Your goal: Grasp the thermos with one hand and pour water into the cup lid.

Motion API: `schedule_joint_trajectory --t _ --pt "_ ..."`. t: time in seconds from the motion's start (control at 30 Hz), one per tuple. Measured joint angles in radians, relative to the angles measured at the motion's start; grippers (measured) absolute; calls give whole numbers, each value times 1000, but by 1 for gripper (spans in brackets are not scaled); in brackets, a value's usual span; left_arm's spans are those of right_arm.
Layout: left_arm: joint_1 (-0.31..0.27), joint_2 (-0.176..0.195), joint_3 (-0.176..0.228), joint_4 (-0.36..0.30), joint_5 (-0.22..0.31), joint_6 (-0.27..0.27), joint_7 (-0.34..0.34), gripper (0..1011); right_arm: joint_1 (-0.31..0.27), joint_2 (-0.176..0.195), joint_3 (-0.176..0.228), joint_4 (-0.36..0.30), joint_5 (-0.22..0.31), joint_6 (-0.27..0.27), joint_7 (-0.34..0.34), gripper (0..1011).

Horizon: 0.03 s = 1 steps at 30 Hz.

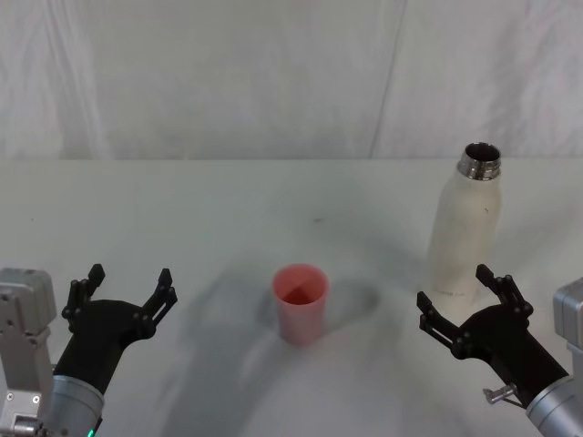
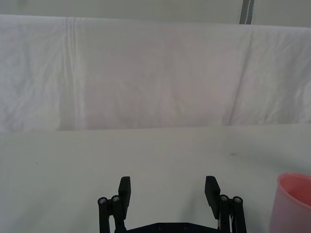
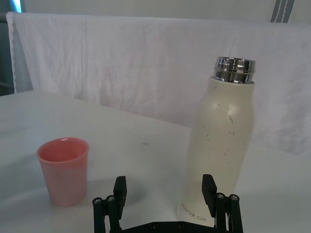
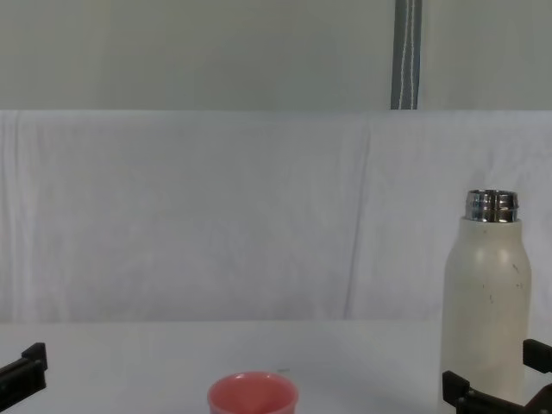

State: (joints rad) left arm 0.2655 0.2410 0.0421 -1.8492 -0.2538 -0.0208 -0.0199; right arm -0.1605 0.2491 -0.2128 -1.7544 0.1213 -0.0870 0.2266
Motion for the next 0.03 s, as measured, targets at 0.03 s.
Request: schedule_joint_trajectory --t 0.03 --pt "0 0 0 0 0 0 0 1001 0 0 0 0 0 0 0 1001"
